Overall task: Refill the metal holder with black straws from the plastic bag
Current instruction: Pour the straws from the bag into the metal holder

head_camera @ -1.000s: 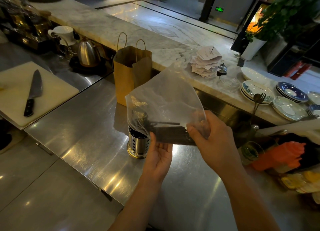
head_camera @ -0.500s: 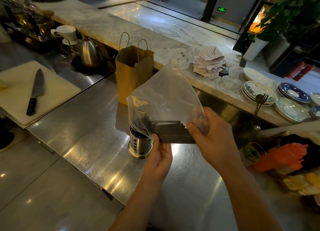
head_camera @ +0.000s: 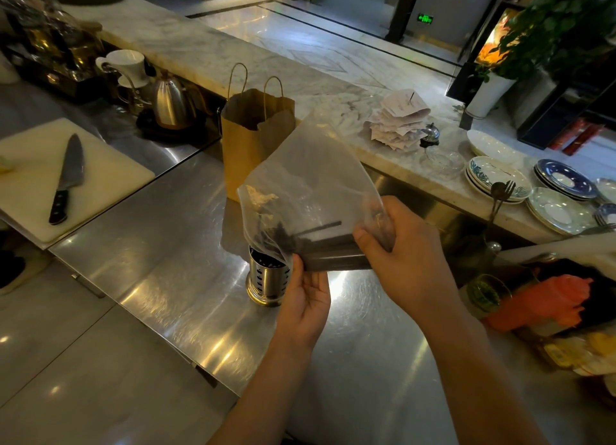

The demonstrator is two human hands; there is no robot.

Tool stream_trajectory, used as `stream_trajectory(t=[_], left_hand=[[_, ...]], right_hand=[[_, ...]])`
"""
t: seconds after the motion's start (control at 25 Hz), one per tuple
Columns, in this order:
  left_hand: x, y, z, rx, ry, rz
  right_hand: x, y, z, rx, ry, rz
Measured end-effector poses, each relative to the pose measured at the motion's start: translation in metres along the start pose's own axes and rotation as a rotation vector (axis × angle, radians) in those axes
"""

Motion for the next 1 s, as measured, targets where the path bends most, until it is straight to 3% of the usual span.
stream_trajectory(t=[0.32, 0.6, 0.72, 0.8, 0.92, 1.0], left_hand=[[-0.002, -0.001, 0.001, -0.041, 0.065, 0.062], [-0.015, -0.020, -0.004, -0.033, -0.218, 0.221], [-0.025, -0.040, -0.002, 0.173, -0.396, 0.420], [-0.025, -0.053, -0.003, 0.437, -0.440, 0.742], [-0.011, -0.067, -0.008, 0.773, -0.394, 1.239], [-0.004, -0.076, -0.006, 0.856, -0.337, 1.451]], right_hand=[[-0.002, 0.007, 0.016, 0.028, 0.032, -0.032], [-0.007, 0.020, 0.048, -0.097, 0.112, -0.116], [-0.008, 0.027, 0.054, -0.117, 0.139, -0.146], [-0.009, 0.032, 0.057, -0.134, 0.141, -0.155], [-0.011, 0.036, 0.060, -0.147, 0.134, -0.133], [-0.010, 0.038, 0.063, -0.164, 0.138, -0.155]])
Point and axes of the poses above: each hand's wrist, its own z-axis towards the middle knuckle, its own x-axis out of the palm, y = z × x, the point moved 1 cm from there along z, towards the middle knuckle
